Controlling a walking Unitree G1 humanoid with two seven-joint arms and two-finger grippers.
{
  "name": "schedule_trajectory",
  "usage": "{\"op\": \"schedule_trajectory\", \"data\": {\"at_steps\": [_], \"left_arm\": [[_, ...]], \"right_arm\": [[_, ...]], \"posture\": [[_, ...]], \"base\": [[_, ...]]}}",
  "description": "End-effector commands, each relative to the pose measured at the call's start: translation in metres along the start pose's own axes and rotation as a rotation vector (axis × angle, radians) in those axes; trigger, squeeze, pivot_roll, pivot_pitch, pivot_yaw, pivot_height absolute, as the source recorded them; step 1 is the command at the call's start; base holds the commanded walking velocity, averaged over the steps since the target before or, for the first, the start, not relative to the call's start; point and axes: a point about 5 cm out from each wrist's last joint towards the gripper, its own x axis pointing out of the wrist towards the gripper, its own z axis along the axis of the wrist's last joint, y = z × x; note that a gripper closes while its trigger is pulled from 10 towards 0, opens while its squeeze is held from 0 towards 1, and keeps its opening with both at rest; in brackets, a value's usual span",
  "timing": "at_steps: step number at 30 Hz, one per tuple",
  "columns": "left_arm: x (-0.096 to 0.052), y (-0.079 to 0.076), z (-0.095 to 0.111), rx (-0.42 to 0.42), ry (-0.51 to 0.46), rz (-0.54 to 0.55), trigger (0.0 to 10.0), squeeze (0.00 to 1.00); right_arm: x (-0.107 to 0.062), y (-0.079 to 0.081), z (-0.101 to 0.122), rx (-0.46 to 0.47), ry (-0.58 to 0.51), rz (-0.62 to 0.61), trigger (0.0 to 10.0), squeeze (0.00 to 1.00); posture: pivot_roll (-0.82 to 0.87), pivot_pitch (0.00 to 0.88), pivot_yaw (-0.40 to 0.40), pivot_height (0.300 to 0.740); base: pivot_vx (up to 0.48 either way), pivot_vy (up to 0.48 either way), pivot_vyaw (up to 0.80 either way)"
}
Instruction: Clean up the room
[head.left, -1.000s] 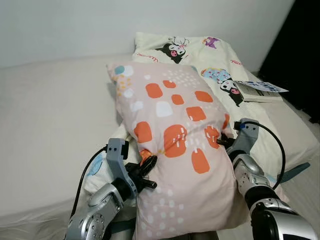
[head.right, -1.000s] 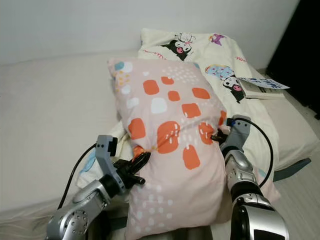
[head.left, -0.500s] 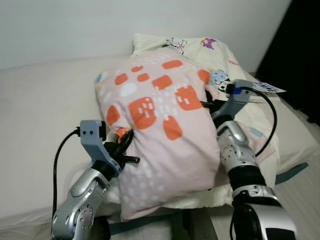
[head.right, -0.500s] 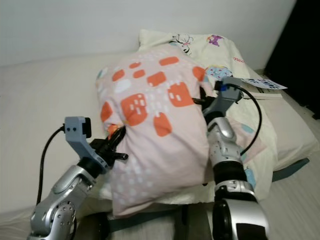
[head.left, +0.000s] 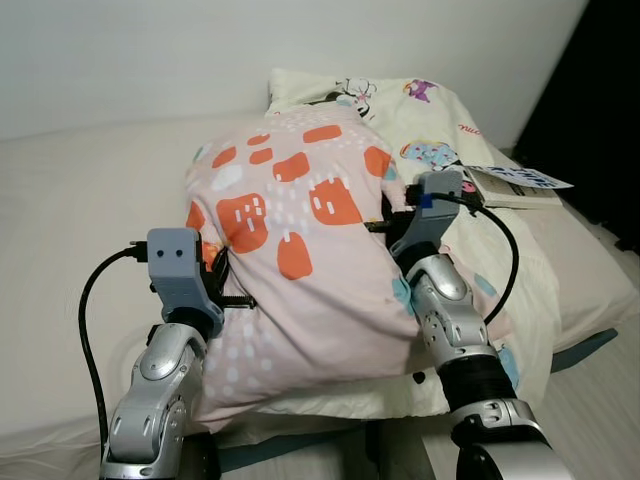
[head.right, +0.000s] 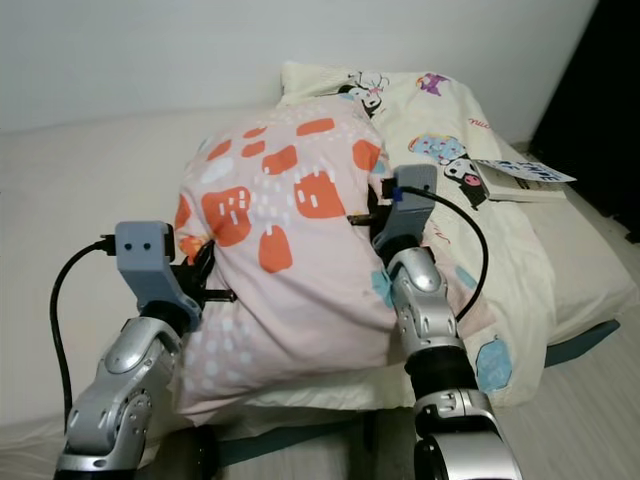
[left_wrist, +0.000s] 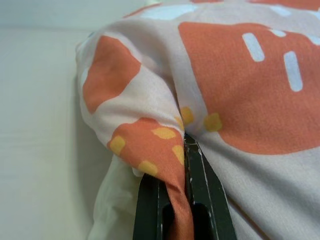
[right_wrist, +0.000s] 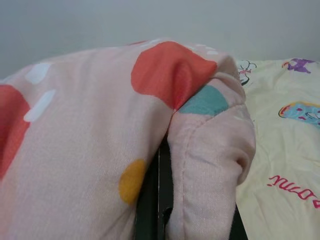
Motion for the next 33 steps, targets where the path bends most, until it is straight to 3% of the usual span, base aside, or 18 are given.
{"op": "schedule_trajectory", "data": {"at_steps": [1, 12, 16, 27, 33], "left_arm": [[0.000, -0.005, 0.007, -0.007, -0.054, -0.009, 10.0, 0.00], [-0.002, -0.009, 0.004, 0.006, -0.052, -0.013, 10.0, 0.00], [-0.002, -0.008, 0.001, 0.087, -0.049, -0.012, 10.0, 0.00], [-0.001, -0.004, -0.001, 0.083, -0.038, 0.013, 10.0, 0.00], [-0.002, -0.001, -0.001, 0.086, -0.040, 0.031, 10.0, 0.00]], "right_arm": [[0.001, 0.016, 0.001, -0.024, -0.013, 0.071, 10.0, 0.00], [-0.006, 0.013, -0.004, -0.046, 0.016, 0.058, 10.0, 0.00], [-0.007, 0.013, -0.005, -0.047, 0.020, 0.057, 10.0, 0.00], [-0.008, 0.013, -0.006, -0.050, 0.028, 0.057, 10.0, 0.00], [-0.008, 0.016, -0.009, -0.045, 0.058, 0.068, 10.0, 0.00]], "posture": [[-0.04, 0.124, -0.033, 0.546], [-0.04, 0.125, -0.036, 0.580], [-0.04, 0.127, -0.033, 0.600], [-0.04, 0.124, -0.034, 0.640], [-0.04, 0.120, -0.035, 0.640]], "base": [[0.000, 0.000, 0.00], [0.000, 0.000, 0.00], [0.000, 0.000, 0.00], [0.000, 0.000, 0.00], [0.000, 0.000, 0.00]]}}
